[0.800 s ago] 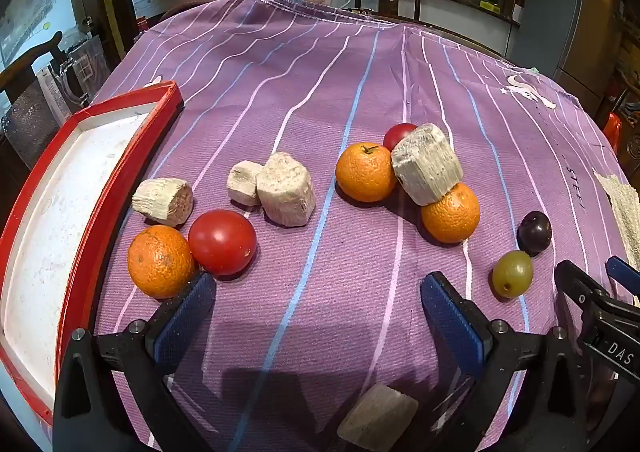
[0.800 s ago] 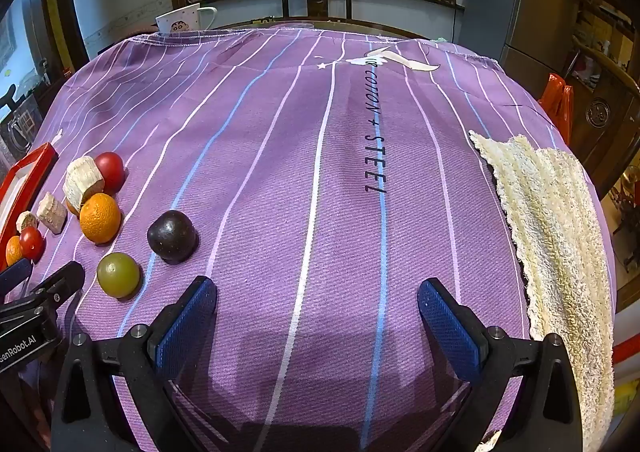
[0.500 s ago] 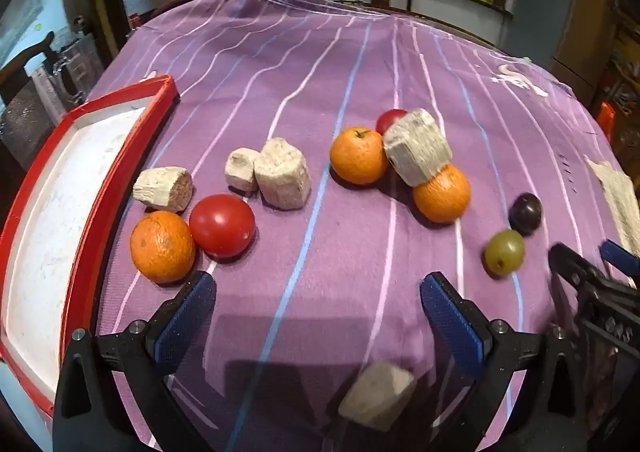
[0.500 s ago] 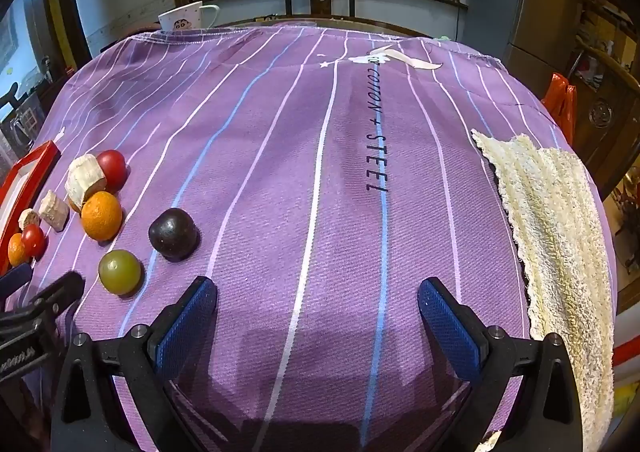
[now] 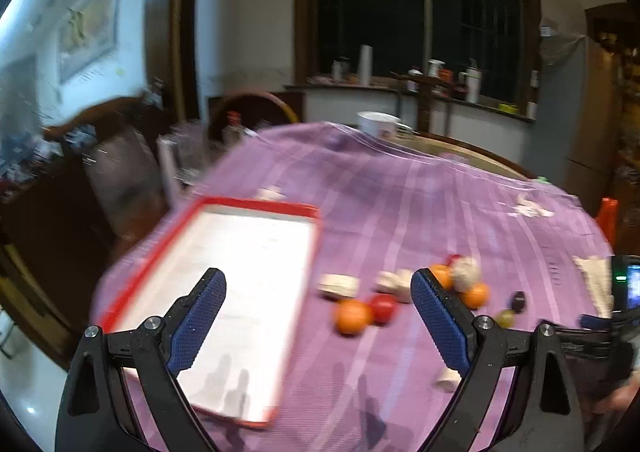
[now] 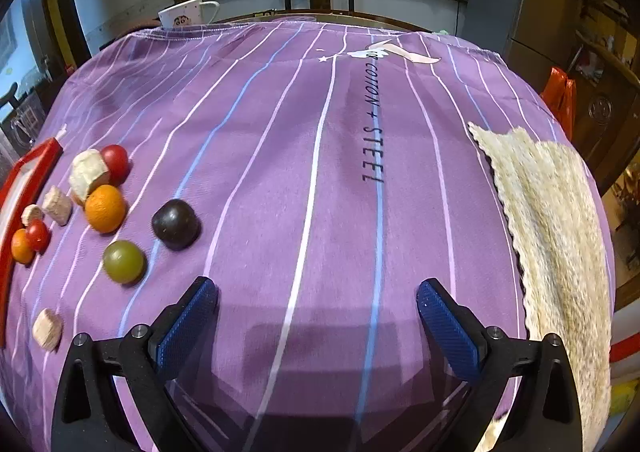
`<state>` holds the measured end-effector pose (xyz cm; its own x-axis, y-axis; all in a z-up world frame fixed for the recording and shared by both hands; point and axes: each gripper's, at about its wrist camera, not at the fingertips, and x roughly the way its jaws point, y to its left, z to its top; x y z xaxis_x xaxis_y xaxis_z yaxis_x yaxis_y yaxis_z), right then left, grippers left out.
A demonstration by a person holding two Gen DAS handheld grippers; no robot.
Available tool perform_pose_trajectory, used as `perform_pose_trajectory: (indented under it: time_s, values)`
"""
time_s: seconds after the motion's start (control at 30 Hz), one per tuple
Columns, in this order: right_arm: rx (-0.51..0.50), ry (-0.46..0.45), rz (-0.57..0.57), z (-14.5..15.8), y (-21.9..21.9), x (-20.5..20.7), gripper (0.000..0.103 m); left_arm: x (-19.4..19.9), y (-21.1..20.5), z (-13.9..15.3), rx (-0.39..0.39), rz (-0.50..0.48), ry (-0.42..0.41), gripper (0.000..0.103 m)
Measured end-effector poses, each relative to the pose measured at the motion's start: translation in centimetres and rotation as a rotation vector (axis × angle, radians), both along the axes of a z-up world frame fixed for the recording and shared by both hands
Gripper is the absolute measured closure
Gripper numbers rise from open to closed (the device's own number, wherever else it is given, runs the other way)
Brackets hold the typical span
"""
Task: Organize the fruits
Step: 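Grasp a pale wooden block with the left tool while the right tool grasps the dark plum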
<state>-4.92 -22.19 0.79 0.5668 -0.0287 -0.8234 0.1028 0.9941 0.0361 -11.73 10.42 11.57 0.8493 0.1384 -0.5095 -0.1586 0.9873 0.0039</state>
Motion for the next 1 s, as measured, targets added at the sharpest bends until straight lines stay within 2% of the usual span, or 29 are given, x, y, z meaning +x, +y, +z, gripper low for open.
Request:
perform_pose_trajectory:
  time_s: [0.1, 0.23, 0.33, 0.43, 0.47, 0.5, 0.57, 0.73, 0.83, 1.0]
  values:
    - [0.039, -0.043, 0.014, 1.0, 0.1, -1.3, 0.001, -0.2, 1.6, 0.3, -0.018, 0.01, 0.005, 0.01]
    - [0.058, -0.082, 0.058, 2.3, 0.9, -2.0, 0.001, 0.3, 1.2, -1.2, -0.085, -0.079, 0.063, 0.01]
    - [0.073, -0.1, 0.091, 3.1, 1.1, -2.1, 0.001, 1.1, -0.8, -2.9, -0.053, -0.135, 0.112, 0.01]
    - [0.075, -0.131, 0.138, 3.6, 1.5, -2.1, 0.008, 1.6, -2.5, -4.1, -0.032, -0.187, 0.142, 0.01]
    - [0.07, -0.137, 0.151, 3.8, 1.7, -2.0, 0.016, 1.7, -3.0, -4.4, -0.031, -0.208, 0.148, 0.01]
    - [0.067, -0.137, 0.16, 3.9, 2.0, -2.0, 0.026, 1.8, -3.4, -4.6, -0.035, -0.234, 0.155, 0.012]
    - [0.078, -0.128, 0.184, 3.9, 2.3, -1.6, 0.034, 2.1, -4.3, -4.9, -0.053, -0.288, 0.172, 0.019]
    - [0.104, -0.104, 0.232, 3.2, 3.3, -0.1, 0.034, 2.9, -7.1, -6.2, -0.078, -0.4, 0.242, 0.032]
    - [0.12, -0.085, 0.247, 2.8, 3.7, 1.0, 0.035, 3.6, -9.2, -7.6, -0.048, -0.451, 0.297, 0.044]
    - [0.139, -0.075, 0.267, 2.4, 4.2, 2.0, 0.04, 4.4, -10.7, -9.2, -0.025, -0.474, 0.356, 0.047]
